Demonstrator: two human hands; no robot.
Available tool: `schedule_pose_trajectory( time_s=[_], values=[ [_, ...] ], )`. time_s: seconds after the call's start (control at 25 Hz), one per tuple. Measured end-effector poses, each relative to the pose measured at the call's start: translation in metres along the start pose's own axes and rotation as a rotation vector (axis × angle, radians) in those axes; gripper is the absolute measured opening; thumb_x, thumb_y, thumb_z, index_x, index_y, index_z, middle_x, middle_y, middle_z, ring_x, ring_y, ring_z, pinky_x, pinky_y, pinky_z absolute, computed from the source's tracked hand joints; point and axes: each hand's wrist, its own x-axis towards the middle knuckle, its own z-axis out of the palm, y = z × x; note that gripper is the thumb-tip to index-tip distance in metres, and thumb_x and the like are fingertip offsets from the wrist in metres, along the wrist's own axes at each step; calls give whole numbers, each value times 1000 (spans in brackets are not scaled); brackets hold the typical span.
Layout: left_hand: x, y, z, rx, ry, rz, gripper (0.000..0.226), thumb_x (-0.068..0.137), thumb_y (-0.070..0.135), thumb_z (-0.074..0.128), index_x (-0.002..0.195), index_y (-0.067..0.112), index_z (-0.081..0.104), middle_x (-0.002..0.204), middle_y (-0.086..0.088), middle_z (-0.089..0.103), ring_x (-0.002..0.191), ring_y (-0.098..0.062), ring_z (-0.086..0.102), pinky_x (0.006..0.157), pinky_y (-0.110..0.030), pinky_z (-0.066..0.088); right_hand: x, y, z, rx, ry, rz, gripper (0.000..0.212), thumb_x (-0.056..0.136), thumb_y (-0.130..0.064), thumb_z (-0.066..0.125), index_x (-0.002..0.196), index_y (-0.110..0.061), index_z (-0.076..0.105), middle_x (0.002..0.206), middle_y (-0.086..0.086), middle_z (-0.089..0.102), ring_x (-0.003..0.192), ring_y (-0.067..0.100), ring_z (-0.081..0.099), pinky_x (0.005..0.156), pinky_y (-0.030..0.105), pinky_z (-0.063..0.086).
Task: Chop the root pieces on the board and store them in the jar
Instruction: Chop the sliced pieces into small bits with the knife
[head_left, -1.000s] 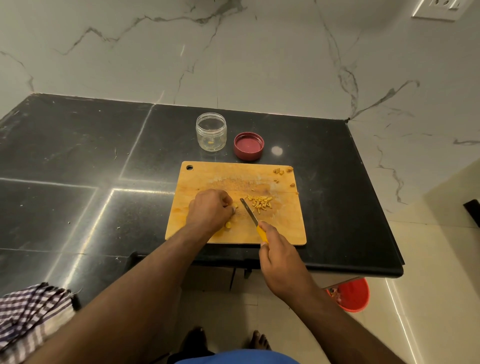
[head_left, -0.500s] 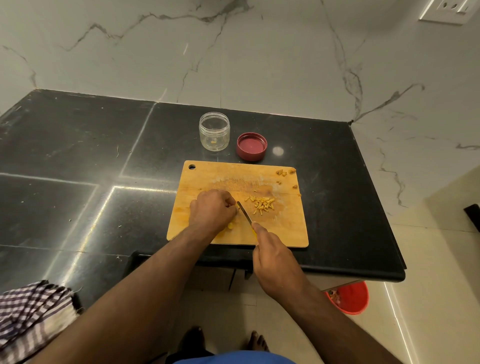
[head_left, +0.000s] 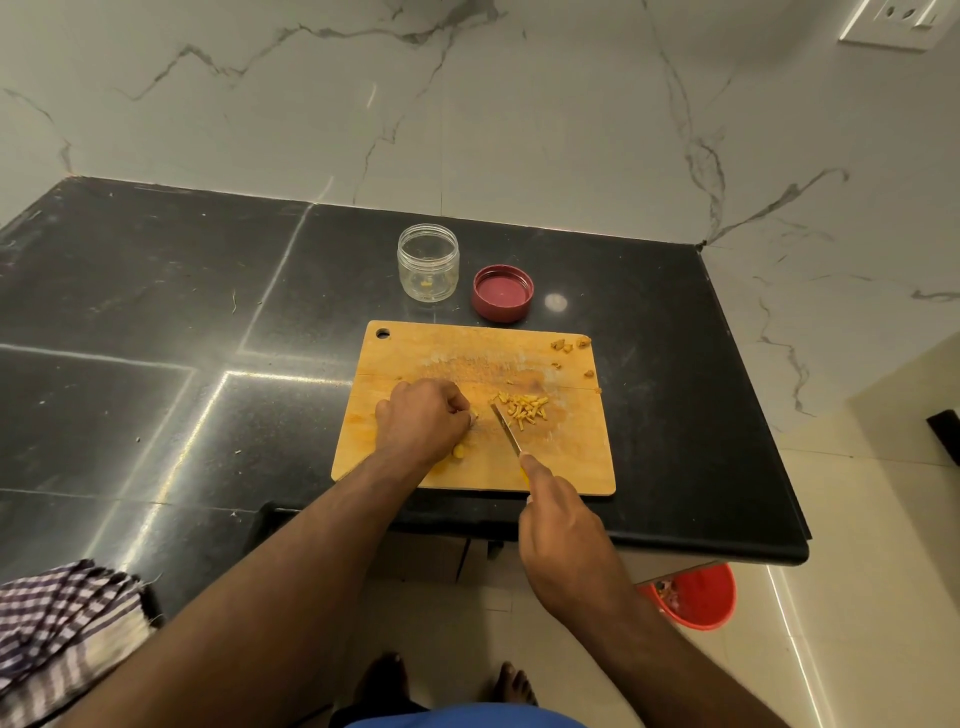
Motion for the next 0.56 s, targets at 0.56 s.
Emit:
schedule_pose_trajectory(
  time_s=[0.56],
  values=[
    [-3, 3, -4, 6, 1, -20, 10, 90, 40, 69, 95, 34, 74, 97, 16, 68, 106, -16, 52, 89, -43, 42, 24, -16, 5, -132, -118, -49, 57, 100, -10, 36, 153, -18, 19, 129, 6, 48, 97, 21, 53, 79, 31, 45]
  ],
)
